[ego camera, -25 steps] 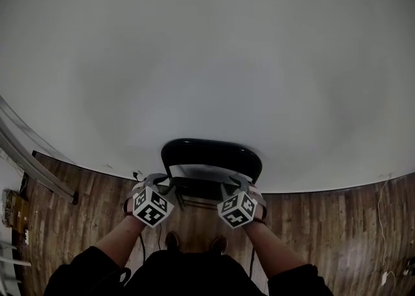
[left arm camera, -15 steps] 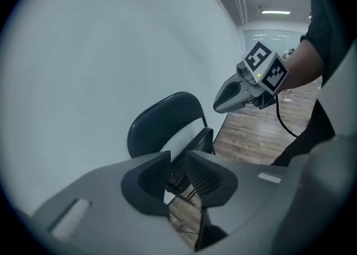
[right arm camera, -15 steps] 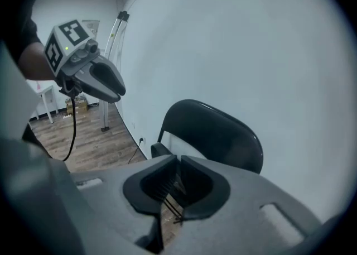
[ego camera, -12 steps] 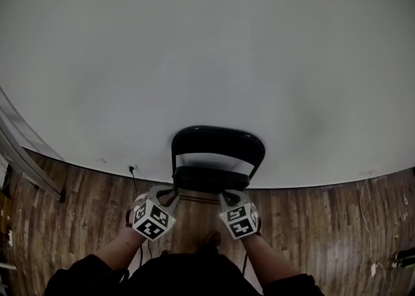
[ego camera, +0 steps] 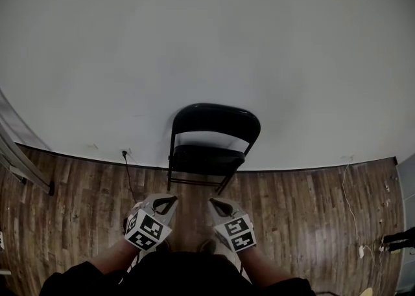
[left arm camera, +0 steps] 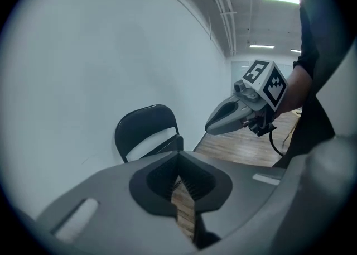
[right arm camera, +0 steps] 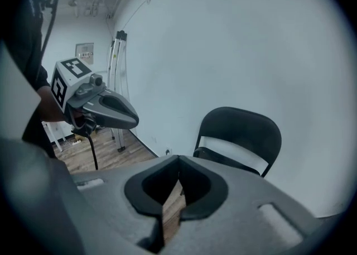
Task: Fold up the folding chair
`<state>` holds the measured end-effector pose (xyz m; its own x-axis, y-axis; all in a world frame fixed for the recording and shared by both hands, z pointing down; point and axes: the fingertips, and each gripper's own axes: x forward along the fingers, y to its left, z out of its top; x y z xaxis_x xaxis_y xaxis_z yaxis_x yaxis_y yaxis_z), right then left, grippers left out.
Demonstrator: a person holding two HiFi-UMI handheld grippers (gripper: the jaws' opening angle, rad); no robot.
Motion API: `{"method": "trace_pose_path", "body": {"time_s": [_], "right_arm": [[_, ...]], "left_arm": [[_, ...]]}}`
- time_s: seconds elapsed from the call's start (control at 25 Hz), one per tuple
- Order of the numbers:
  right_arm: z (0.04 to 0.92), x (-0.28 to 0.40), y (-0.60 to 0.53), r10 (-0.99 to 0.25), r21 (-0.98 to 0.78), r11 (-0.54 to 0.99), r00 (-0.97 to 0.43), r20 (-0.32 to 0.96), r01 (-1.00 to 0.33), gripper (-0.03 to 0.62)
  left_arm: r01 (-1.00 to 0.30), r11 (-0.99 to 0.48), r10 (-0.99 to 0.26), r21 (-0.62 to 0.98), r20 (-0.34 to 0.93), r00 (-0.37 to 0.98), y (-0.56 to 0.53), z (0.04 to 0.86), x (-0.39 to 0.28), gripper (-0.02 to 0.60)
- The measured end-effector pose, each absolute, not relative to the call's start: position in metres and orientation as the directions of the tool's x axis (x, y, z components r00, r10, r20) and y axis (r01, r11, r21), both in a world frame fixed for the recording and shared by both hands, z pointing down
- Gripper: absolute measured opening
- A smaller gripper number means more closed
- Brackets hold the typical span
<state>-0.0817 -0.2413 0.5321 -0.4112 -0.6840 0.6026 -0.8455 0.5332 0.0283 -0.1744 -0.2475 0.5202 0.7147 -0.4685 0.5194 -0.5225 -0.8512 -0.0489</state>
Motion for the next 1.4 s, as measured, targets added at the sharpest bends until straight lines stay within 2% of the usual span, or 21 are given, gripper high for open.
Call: {"method": "trace_pose_path", "body": {"time_s": [0.24, 0.36, 0.68, 1.4], "right_arm": [[0.488, -0.077, -0.208, -0.72, -0.033, 0.56, -0.506, 0.475, -0.828, 0.003], [0.476, -0.061, -0.185, -0.737, -0.085, 0.553, -0.534, 0.415, -0.829, 0.003], [0.479, -0.026, -0.153, -0.763, -0.154, 0.53, -0.548, 0.342, -0.834, 0.003], [0.474, -0.022, -0.149, -0.768, -0.147, 0.53, -0.547, 0.333, -0.835, 0.002]], "left_arm": [[-0.501, -0.863, -0.456, 0.06, 0.333, 0.826, -0.214, 0.462, -0.134, 0.002], [-0.48, -0.87, -0.432, 0.118, 0.289, 0.854, -0.193, 0.448, -0.102, 0.002], [-0.408, -0.905, -0.353, 0.122, 0.323, 0.878, -0.149, 0.462, -0.048, 0.002], [-0.412, -0.902, -0.353, 0.128, 0.33, 0.875, -0.14, 0.46, -0.043, 0.002]]}}
